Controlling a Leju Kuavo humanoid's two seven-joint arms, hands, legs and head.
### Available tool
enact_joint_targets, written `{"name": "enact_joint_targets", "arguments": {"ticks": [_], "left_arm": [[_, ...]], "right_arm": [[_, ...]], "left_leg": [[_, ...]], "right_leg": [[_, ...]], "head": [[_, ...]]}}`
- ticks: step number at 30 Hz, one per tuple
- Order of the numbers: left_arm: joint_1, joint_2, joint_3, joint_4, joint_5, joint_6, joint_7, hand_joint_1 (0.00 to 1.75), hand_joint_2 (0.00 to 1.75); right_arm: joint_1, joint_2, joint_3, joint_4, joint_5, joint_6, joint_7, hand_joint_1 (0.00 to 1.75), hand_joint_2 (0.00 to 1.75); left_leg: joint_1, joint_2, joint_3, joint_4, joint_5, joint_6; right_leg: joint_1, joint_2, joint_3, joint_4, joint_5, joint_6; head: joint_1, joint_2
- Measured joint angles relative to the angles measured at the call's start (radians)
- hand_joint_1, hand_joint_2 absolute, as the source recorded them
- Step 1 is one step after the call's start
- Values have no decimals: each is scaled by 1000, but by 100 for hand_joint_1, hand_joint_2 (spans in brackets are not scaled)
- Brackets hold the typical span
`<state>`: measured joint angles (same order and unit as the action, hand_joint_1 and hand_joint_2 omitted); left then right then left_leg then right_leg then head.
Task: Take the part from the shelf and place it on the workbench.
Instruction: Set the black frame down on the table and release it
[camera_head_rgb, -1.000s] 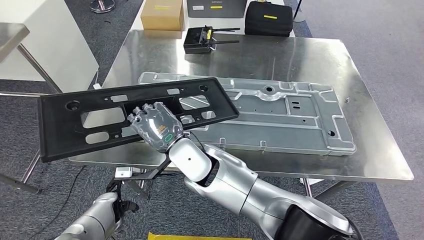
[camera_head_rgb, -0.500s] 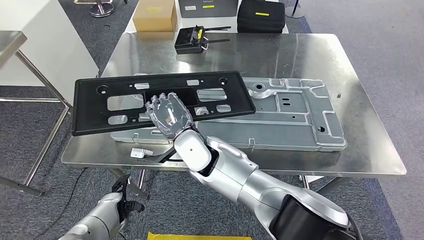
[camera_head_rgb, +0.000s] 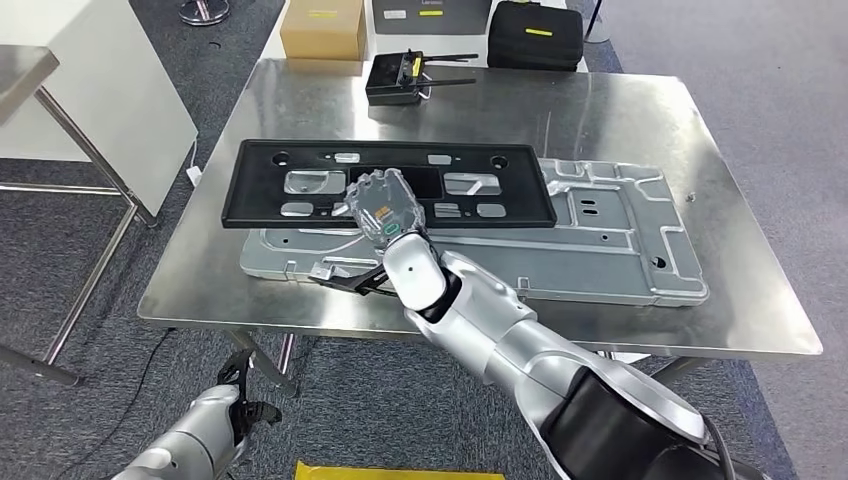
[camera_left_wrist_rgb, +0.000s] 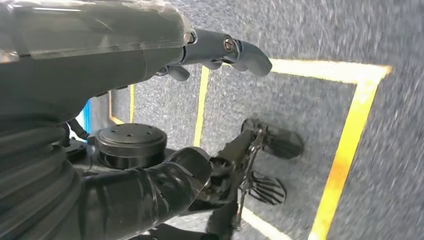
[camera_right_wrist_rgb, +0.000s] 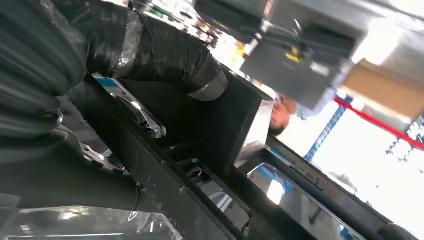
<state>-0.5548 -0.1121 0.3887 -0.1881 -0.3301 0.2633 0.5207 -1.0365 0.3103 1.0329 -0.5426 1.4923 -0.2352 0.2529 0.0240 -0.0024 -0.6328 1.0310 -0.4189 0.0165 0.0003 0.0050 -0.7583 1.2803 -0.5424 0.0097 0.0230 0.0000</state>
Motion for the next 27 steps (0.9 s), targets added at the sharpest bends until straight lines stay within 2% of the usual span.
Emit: {"name": "enact_joint_targets", "arguments": {"ticks": [1,2,3,5,6,7,8,11,13,15,16,17,18,20,21,22,23,25,27], "left_arm": [[1,0,0,0,0,0,0,0,175],[2,0,0,0,0,0,0,0,175],[2,0,0,0,0,0,0,0,175],[2,0,0,0,1,0,-1,0,175],[1,-1,0,0,2,-1,-1,0,175],[1,-1,0,0,4,-2,-2,0,175],[1,-1,0,0,7,-3,-2,0,175],[2,0,0,0,12,-4,-4,0,175],[2,1,0,0,12,-4,-5,0,175],[4,1,0,0,12,-4,-6,0,175],[5,1,0,0,12,-4,-6,0,175],[7,1,0,0,12,-4,-6,0,175],[7,1,0,0,11,-4,-6,0,175],[6,2,0,0,11,-4,-6,0,175],[4,3,0,0,11,-4,-6,0,175],[3,3,0,0,11,-4,-6,0,175],[3,3,0,0,11,-4,-6,0,175],[3,3,0,0,11,-4,-6,0,175],[1,2,0,0,10,-5,-6,0,175]], "right_arm": [[0,-2,-2,12,-2,2,1,175,175],[0,-5,-4,22,-3,2,1,175,175],[-1,-7,-5,30,-4,2,2,175,175],[-4,-8,-8,40,-4,4,4,175,175],[-7,-8,-11,44,-4,9,6,175,175],[-9,-9,-13,50,-4,14,8,175,175],[-11,-10,-15,56,-5,20,11,175,175],[-15,-16,-24,77,-8,34,16,175,175],[-21,-18,-30,90,-10,38,20,175,175],[-25,-21,-32,102,-12,39,23,175,175],[-25,-23,-33,108,-12,40,23,175,175],[-25,-24,-33,113,-13,41,24,175,175],[-26,-25,-33,118,-13,41,24,175,175],[-28,-27,-35,124,-14,41,24,175,175],[-30,-27,-36,126,-14,41,24,175,175],[-32,-27,-37,128,-14,41,25,175,175],[-33,-27,-37,130,-14,42,25,175,175],[-34,-28,-39,135,-17,48,25,175,175],[-37,-29,-43,140,-21,61,25,175,175]], "left_leg": [[0,0,0,0,0,0],[0,0,0,1,0,0],[0,-1,1,1,-1,0],[-1,0,2,2,-3,-4],[-3,0,2,3,-4,-7],[-5,0,1,3,-4,-11],[-6,0,-1,2,-3,-16],[-3,0,-6,7,-12,-31],[-2,0,-37,79,-57,-37],[-3,-1,-98,214,-115,-41],[-3,-1,-123,265,-129,-43],[-3,0,-133,282,-123,-44],[-3,0,-123,258,-99,-43],[-3,0,-64,128,-30,-38],[-5,-1,-34,65,-8,-34],[-7,-1,-15,25,1,-30],[-10,-2,-7,8,0,-27],[-9,-2,-6,2,1,-19],[-3,-1,-1,-7,7,-7]], "right_leg": [[-2,0,-21,40,-8,1],[-3,0,-25,43,3,0],[-4,0,-9,7,31,-2],[-4,0,57,-129,96,-8],[-2,0,84,-185,115,-11],[1,0,100,-220,122,-13],[3,1,105,-232,120,-15],[0,0,109,-245,126,-29],[-3,0,113,-253,130,-40],[-1,0,113,-253,130,-45],[-1,1,113,-253,130,-46],[0,2,113,-251,129,-47],[0,3,114,-249,128,-46],[1,5,114,-244,123,-44],[2,6,113,-240,121,-41],[4,7,111,-237,120,-37],[5,8,108,-236,120,-32],[6,8,106,-237,121,-24],[5,6,95,-212,101,-14]], "head": [[0,0],[0,0],[0,0],[0,0],[0,0],[0,0],[0,0],[0,0],[0,0],[-1,0],[0,0],[0,0],[0,0],[0,0],[0,0],[0,0],[0,0],[0,0],[1,0]]}}
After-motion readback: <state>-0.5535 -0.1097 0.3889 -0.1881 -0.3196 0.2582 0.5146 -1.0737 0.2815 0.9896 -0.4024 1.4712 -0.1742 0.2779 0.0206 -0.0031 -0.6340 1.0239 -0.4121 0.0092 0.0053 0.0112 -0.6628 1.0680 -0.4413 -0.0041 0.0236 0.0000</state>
